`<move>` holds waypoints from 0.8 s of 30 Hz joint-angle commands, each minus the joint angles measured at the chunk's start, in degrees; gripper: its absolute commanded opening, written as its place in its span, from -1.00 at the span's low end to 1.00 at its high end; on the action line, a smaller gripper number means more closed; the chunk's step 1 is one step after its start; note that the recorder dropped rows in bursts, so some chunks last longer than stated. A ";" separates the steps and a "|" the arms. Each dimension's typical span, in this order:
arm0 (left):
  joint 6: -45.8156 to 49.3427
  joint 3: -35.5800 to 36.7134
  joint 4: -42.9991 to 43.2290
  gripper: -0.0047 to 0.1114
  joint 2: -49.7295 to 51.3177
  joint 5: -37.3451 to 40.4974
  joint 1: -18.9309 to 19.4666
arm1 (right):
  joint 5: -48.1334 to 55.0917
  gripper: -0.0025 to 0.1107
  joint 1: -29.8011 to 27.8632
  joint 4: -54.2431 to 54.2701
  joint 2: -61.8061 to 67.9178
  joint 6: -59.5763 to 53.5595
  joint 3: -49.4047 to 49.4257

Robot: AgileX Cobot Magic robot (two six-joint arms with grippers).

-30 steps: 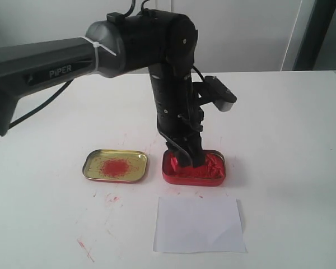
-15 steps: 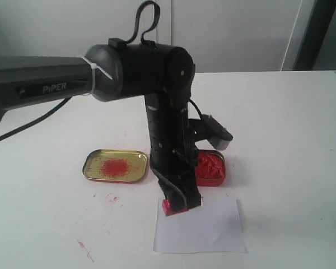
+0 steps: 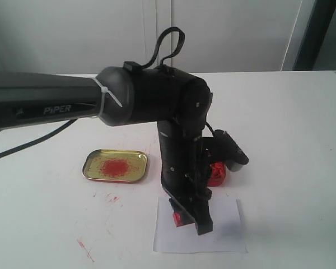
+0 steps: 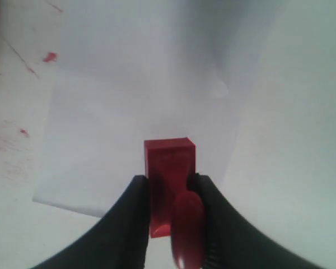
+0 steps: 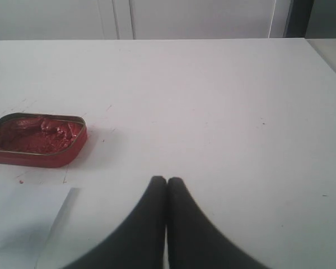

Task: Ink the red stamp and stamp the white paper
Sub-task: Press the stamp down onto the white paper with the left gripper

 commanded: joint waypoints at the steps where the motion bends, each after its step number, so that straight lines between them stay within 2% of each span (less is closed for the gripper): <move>1: -2.61 3.79 -0.58 -0.92 -4.23 -3.75 -0.26 | -0.82 -0.96 -0.20 -0.14 -0.26 0.22 0.29; 4: -2.61 7.79 -0.58 -0.92 -4.94 -9.18 -0.16 | -0.82 -0.96 -0.20 -0.14 -0.26 0.22 0.29; 7: -2.61 7.91 -1.74 -0.92 -4.94 -11.85 -0.16 | -0.82 -0.96 -0.20 -0.14 -0.26 0.22 0.29; 12: -2.62 7.76 -2.81 -0.92 -2.67 -9.72 -0.16 | -0.82 -0.96 -0.20 -0.14 -0.26 0.22 0.29; 15: -2.38 4.64 -2.94 -0.92 -1.69 -6.10 0.06 | -0.82 -0.96 -0.20 -0.14 -0.26 0.22 0.29; 21: -0.59 2.39 -8.41 -0.92 -0.84 -4.63 2.43 | -0.82 -0.96 -0.20 -0.14 -0.26 0.22 0.29; 24: -0.46 2.39 -8.49 -0.92 -0.28 -3.88 2.84 | -0.82 -0.96 -0.20 -0.14 -0.26 0.22 0.29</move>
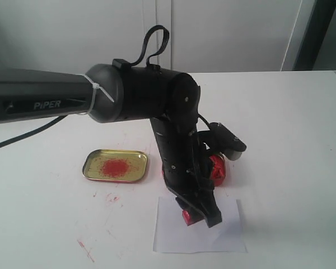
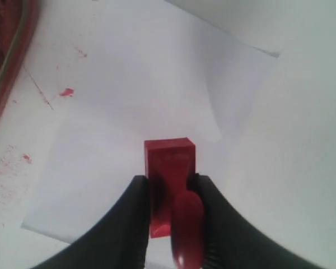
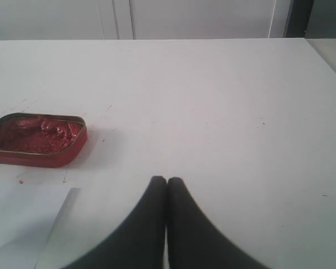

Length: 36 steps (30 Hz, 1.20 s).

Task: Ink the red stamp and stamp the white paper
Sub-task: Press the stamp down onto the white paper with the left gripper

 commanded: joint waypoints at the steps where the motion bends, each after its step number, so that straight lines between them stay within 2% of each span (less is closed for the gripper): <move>1: 0.69 -0.21 -1.74 -0.92 0.73 2.22 0.77 | -0.82 -0.96 -0.20 -0.14 -0.26 0.22 0.29; 19: 1.33 0.00 -1.54 -0.92 3.83 -1.50 0.77 | -0.82 -0.96 -0.20 -0.14 -0.26 0.22 0.29; 27: 1.45 0.04 -1.65 -0.92 11.03 1.73 0.77 | -0.82 -0.96 -0.20 -0.14 -0.26 0.22 0.29; 36: 1.56 0.04 -1.75 -0.92 11.86 2.66 0.77 | -0.82 -0.96 -0.20 -0.14 -0.26 0.22 0.29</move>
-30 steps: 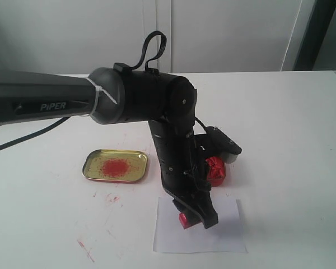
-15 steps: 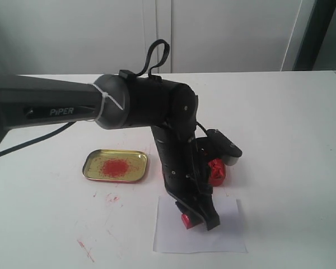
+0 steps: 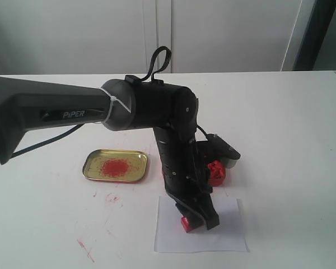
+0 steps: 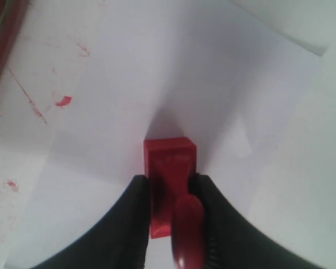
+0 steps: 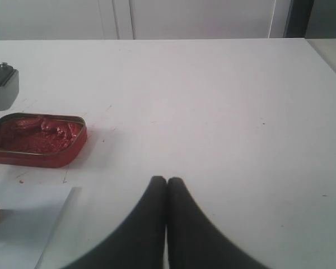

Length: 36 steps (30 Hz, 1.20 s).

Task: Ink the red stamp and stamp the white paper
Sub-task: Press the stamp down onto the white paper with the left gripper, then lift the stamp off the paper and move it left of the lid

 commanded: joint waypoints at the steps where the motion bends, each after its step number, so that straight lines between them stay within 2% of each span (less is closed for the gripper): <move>1: -0.03 2.12 0.38 -0.92 4.40 1.92 -0.55 | -0.82 -0.96 -0.20 -0.14 -0.26 0.22 0.29; 8: -0.03 1.86 0.38 -0.92 1.55 2.89 -0.55 | -0.82 -0.96 -0.20 -0.14 -0.26 0.22 0.29; 16: -0.03 -1.91 0.38 -0.92 -2.55 7.20 -0.55 | -0.82 -0.96 -0.20 -0.14 -0.26 1.67 0.29; 36: -4.32 -2.57 1.62 -0.92 -3.77 5.57 -0.55 | -0.82 -0.96 -0.20 -0.14 -0.26 1.67 0.29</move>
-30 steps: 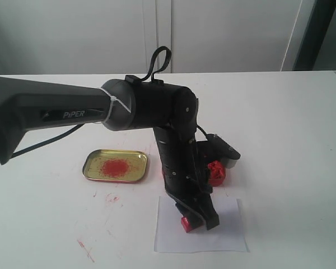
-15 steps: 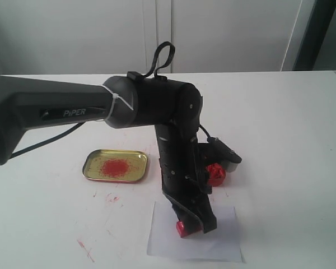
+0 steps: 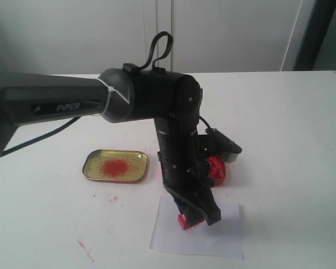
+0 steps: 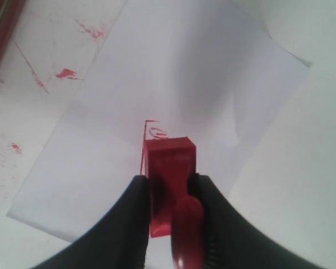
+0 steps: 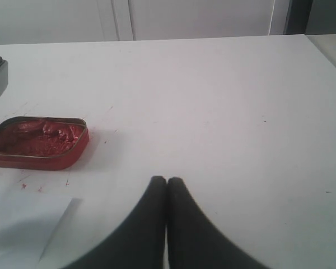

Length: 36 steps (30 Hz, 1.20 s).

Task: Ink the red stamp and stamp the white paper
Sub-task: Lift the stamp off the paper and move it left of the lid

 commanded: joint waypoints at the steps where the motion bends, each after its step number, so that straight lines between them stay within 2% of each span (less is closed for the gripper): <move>1: -0.68 -0.13 0.12 -0.92 -0.61 0.75 -0.30 | -0.82 -0.96 -0.20 -0.14 -0.26 0.25 0.29; 14: -0.88 -0.13 1.56 -0.92 -2.00 0.86 -0.30 | -0.82 -0.96 -0.20 -0.14 -0.26 0.25 0.29; 21: -0.88 -0.03 1.45 -0.92 -7.01 2.88 3.69 | -0.82 -0.96 -0.20 -0.14 -0.26 0.25 0.29; 24: -0.88 3.16 -0.98 -0.92 -9.47 1.75 6.42 | -0.82 -0.96 -0.20 -0.14 -0.26 0.25 0.29; 31: -0.73 16.27 -6.51 -0.92 -16.39 -6.59 10.71 | -0.82 -0.96 -0.20 -0.14 -0.26 0.25 0.29; 36: 1.07 21.80 -10.93 -0.92 -19.86 -9.81 13.60 | -0.82 -0.96 -0.20 -0.14 -0.26 0.25 0.29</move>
